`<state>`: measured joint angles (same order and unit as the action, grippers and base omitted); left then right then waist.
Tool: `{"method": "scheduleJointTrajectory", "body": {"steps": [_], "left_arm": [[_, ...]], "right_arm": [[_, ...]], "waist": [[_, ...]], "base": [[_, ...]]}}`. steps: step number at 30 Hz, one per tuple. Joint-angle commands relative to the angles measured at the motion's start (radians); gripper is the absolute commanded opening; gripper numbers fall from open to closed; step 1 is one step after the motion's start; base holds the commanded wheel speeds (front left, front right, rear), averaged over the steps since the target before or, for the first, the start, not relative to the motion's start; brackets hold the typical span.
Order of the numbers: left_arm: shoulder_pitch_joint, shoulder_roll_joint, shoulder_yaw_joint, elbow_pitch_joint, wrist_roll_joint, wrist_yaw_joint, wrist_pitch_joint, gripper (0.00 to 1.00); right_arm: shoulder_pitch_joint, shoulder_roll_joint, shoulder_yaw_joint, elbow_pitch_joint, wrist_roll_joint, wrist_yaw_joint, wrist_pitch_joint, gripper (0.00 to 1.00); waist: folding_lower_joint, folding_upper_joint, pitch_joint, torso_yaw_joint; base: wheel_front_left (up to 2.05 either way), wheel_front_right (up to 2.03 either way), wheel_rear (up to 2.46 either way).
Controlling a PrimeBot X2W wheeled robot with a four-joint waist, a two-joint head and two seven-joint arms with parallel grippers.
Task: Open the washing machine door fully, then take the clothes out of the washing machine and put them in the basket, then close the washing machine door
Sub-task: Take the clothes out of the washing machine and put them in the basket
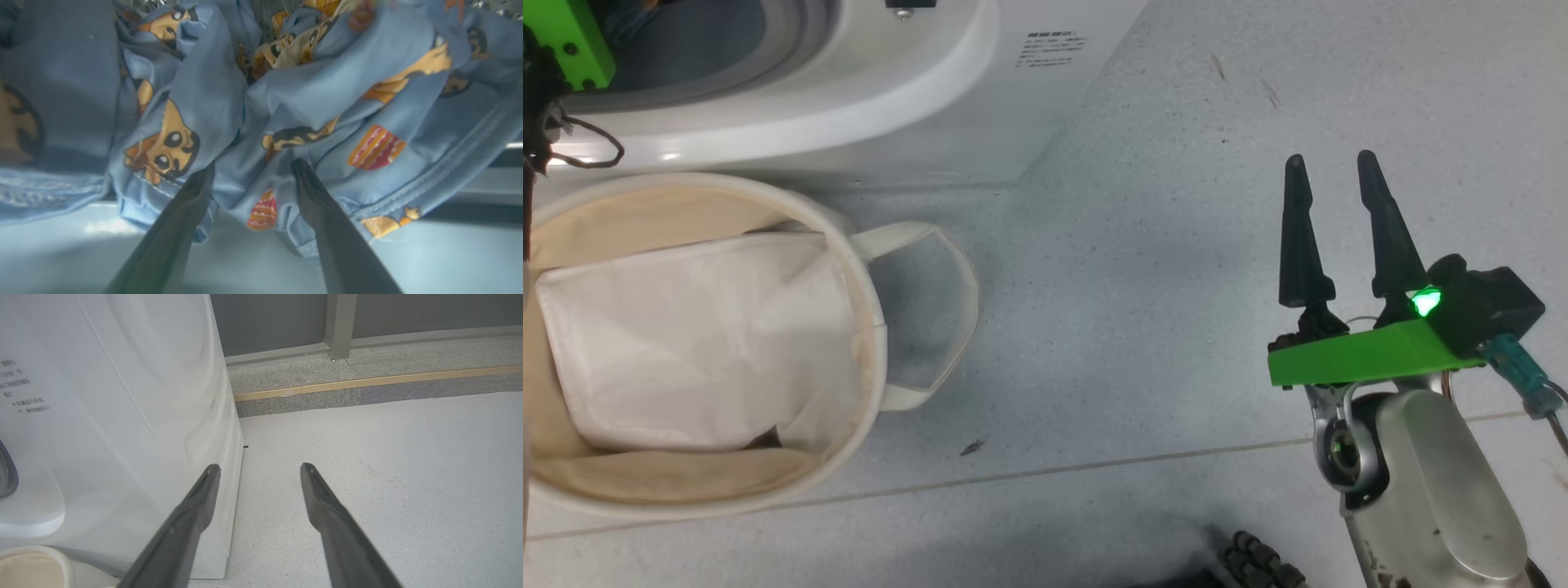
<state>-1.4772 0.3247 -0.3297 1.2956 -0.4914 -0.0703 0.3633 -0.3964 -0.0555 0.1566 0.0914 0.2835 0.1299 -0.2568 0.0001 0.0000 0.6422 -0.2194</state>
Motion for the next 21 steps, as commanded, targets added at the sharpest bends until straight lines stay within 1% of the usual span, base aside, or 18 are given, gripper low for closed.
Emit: {"method": "scheduleJointTrajectory", "body": {"steps": [1, 2, 3, 4, 13, 21], "left_arm": [[-0.012, 0.042, 0.013, -0.013, -0.002, 0.009, -0.007, 0.99], [-0.010, 0.041, 0.012, -0.012, -0.003, 0.007, -0.017, 0.64], [-0.008, 0.039, 0.014, -0.012, -0.007, 0.005, -0.026, 0.18], [-0.005, 0.038, 0.016, -0.011, -0.011, 0.002, -0.032, 0.00], [0.032, 0.029, 0.025, -0.009, -0.041, -0.030, -0.127, 0.00], [0.117, 0.017, 0.035, -0.033, -0.094, -0.059, -0.285, 0.00]], "right_arm": [[0.002, 0.005, 0.018, -0.036, 0.000, 0.001, -0.005, 1.00], [0.001, 0.005, 0.017, -0.035, -0.001, 0.001, -0.005, 1.00], [0.001, 0.005, 0.017, -0.034, -0.003, 0.001, -0.005, 1.00], [0.001, 0.005, 0.016, -0.033, -0.004, 0.001, -0.005, 1.00], [0.007, 0.005, 0.013, -0.017, -0.009, 0.001, -0.005, 1.00], [0.019, 0.005, 0.018, 0.009, -0.003, 0.001, -0.005, 1.00]], "waist": [[-0.0001, 0.0000, 0.001, 0.002], [-0.0001, 0.0000, 0.001, 0.003], [-0.0001, 0.0000, 0.001, 0.004], [-0.0001, 0.0000, 0.000, 0.005], [-0.0001, 0.0000, -0.039, 0.016], [-0.0001, 0.0000, -0.110, 0.023]], "base": [[0.00, 0.00, 0.00], [0.00, 0.00, 0.00], [0.00, 0.00, 0.00], [0.00, 0.00, 0.00], [0.00, 0.00, 0.00], [0.00, 0.00, 0.00]]}}
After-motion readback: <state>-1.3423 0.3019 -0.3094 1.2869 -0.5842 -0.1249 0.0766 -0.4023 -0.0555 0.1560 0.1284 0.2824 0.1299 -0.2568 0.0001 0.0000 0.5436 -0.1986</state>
